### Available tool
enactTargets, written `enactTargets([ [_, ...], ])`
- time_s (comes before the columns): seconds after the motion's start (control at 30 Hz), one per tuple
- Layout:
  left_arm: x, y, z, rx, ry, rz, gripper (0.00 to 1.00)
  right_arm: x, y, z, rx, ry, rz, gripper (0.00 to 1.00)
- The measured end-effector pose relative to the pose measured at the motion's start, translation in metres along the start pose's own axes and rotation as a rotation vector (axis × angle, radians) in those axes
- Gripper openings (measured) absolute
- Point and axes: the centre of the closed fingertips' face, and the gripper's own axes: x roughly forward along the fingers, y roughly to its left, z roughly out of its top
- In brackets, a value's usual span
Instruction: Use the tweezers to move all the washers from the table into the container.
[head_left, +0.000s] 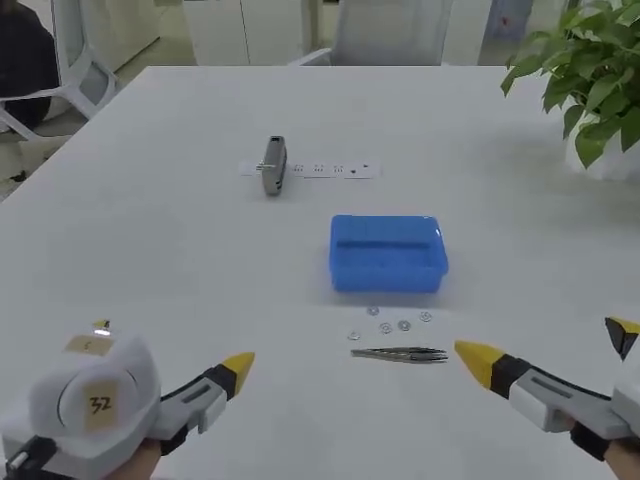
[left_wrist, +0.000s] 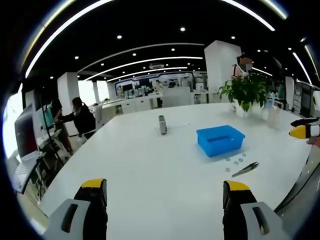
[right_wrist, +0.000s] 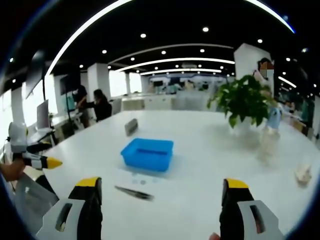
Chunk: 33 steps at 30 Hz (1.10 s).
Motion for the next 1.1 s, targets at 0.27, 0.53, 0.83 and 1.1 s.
enactTargets([
  [0.27,0.001,0.0,-0.001,-0.001,0.004,-0.003,0.99,0.001,0.002,0.0,-0.013,0.002,0.008,0.99],
  [0.53,0.0,0.001,-0.001,0.002,0.003,0.005,0.98,0.001,0.006,0.0,-0.029,0.002,0.02,0.99],
  [0.83,-0.001,-0.007,0.003,0.01,-0.005,-0.027,0.96,0.001,0.003,0.0,-0.015,0.002,0.016,0.99],
  [1.1,-0.004,-0.027,0.01,-0.023,0.025,-0.153,0.91,0.0,0.001,-0.002,-0.008,0.012,0.006,0.97],
])
